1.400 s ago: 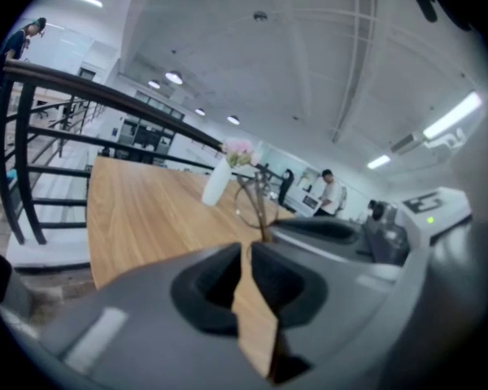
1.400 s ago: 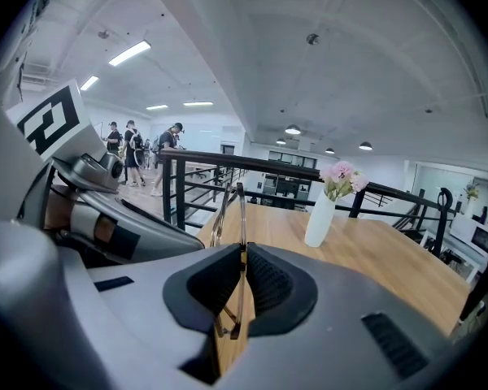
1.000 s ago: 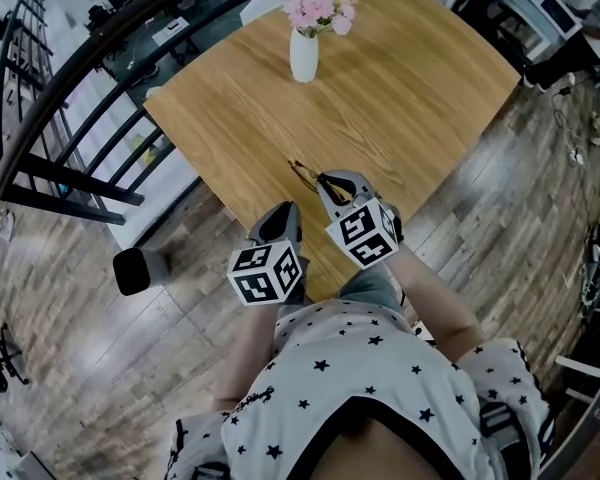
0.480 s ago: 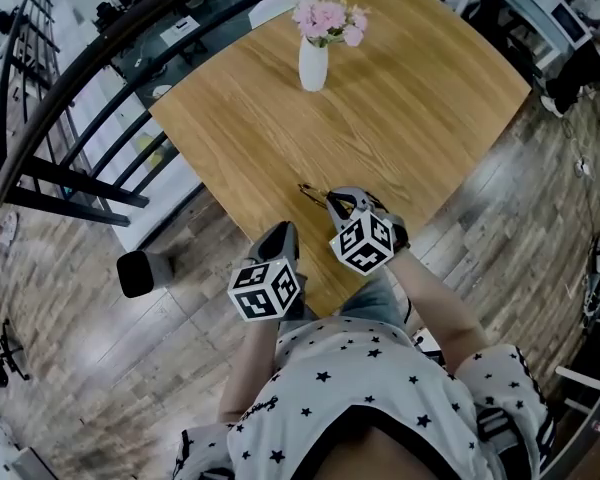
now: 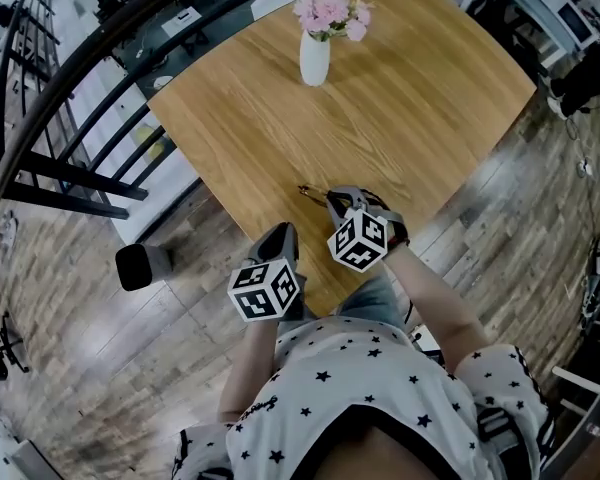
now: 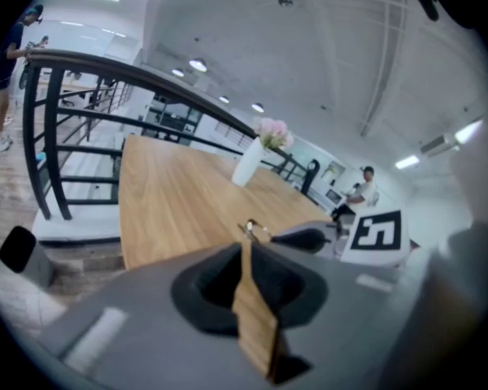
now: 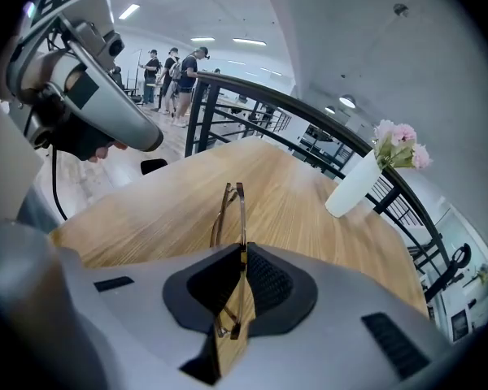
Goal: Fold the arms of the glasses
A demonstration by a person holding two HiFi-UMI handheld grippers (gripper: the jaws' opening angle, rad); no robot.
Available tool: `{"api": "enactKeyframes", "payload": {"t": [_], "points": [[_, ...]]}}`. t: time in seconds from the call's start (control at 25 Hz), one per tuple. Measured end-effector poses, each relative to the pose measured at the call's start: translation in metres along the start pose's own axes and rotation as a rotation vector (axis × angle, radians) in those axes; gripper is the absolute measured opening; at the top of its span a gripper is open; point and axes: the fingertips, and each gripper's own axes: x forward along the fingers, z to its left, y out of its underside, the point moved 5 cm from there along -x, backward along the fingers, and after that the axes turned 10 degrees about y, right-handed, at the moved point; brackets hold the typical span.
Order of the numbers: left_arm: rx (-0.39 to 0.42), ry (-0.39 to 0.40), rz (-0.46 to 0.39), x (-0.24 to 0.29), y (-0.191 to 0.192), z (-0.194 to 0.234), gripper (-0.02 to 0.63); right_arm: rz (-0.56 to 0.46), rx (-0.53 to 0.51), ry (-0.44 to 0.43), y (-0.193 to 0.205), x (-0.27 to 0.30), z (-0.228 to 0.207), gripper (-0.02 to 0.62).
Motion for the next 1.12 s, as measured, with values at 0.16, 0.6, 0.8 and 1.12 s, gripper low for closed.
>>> {"api": "enactKeyframes", "payload": {"t": [0.16,0.6,0.8,1.12], "points": [[-0.003,-0.008,-0.001,-0.001,0.000,0.001,0.037,0.003,-0.030,-0.002,0.001,0.003,0.002,0.032],[-0.005,-0.015,-0.003,-0.002,0.003,-0.003,0.037,0.039,-0.205,-0.014,-0.001,0.013,0.020,0.032],[-0.008,-0.026,-0.016,-0.006,0.003,0.000,0.037,0.053,-0.244,-0.024,0.000,0.015,0.029,0.034],[-0.012,-0.034,-0.022,-0.011,0.007,0.003,0.037,0.067,-0.263,-0.030,0.007,0.017,0.040,0.034]]}}
